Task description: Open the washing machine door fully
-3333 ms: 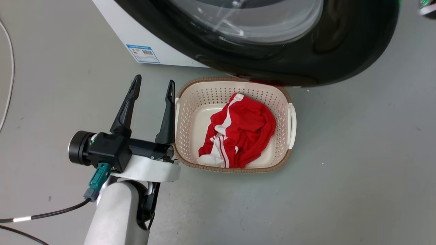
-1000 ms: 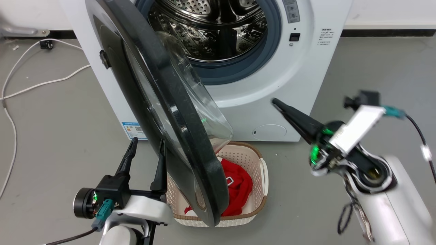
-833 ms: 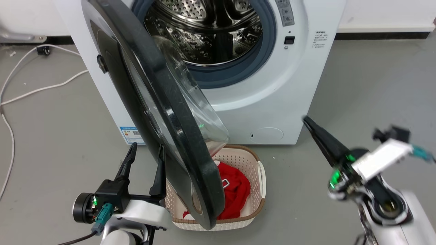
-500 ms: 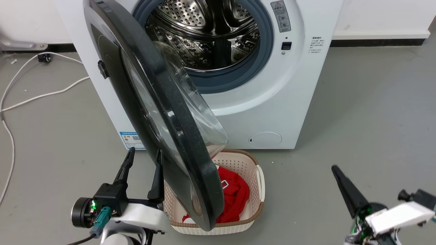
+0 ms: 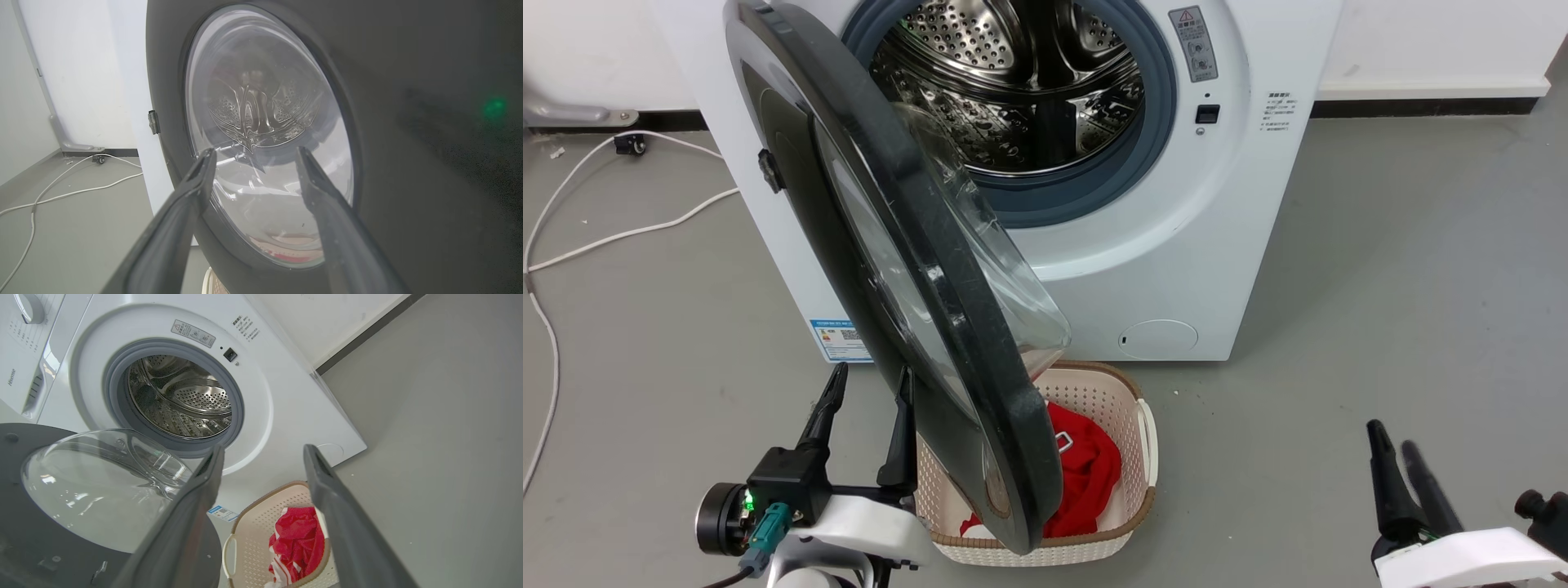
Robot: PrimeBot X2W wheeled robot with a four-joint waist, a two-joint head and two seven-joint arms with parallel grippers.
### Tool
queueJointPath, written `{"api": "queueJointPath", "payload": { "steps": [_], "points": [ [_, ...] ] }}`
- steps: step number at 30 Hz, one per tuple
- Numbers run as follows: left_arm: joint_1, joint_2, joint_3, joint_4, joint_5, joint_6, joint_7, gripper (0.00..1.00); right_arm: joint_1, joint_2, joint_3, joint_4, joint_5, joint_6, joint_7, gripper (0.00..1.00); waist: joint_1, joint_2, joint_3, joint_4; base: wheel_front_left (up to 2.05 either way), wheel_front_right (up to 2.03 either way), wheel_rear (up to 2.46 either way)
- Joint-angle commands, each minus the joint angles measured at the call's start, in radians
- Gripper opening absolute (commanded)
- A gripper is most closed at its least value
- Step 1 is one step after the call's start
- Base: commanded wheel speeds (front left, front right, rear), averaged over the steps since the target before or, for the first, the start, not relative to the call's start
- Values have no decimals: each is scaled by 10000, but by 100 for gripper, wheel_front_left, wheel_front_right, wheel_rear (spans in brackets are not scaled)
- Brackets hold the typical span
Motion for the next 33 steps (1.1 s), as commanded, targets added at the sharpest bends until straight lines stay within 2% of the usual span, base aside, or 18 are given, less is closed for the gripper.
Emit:
{"api": "queueJointPath", "payload": {
  "steps": [1, 4, 9, 14, 17, 20, 33],
  "points": [
    [-38, 0, 16, 3, -44, 56, -26, 100, -184, 63, -136, 63, -639, -1, -261, 100, 0, -1, 12, 17, 0, 0, 0],
    [-102, -1, -7, -25, -66, 36, -26, 100, -293, 231, -574, 123, -2383, 0, -788, 100, 0, -1, 54, 62, 0, 0, 0],
    [-129, -1, 9, -48, -69, 46, -26, 100, -323, 406, -1236, -506, -5530, -1, -1356, 100, 0, -1, 86, 96, 0, 0, 0],
    [-152, -1, 77, -62, -2, 8, -26, 100, -39, 537, -1377, -1699, -7977, -1, -1599, 100, 0, -1, 108, 96, 0, 0, 0],
    [-157, -3, 115, -69, 25, -12, -26, 100, 256, 555, -1155, -2313, -8856, -3, -1618, 100, 0, -1, 109, 88, 0, 0, 0],
    [-156, -1, 152, -71, 95, -19, -26, 100, 585, 551, -863, -2610, -9207, -3, -1566, 100, 0, -1, 114, 79, 0, 0, 0],
    [-144, -1, 247, -110, 220, -89, -26, 100, 986, 550, -692, -2548, -8360, -3, -1500, 100, 0, -1, 155, 0, 0, 0, 0]
  ]
}}
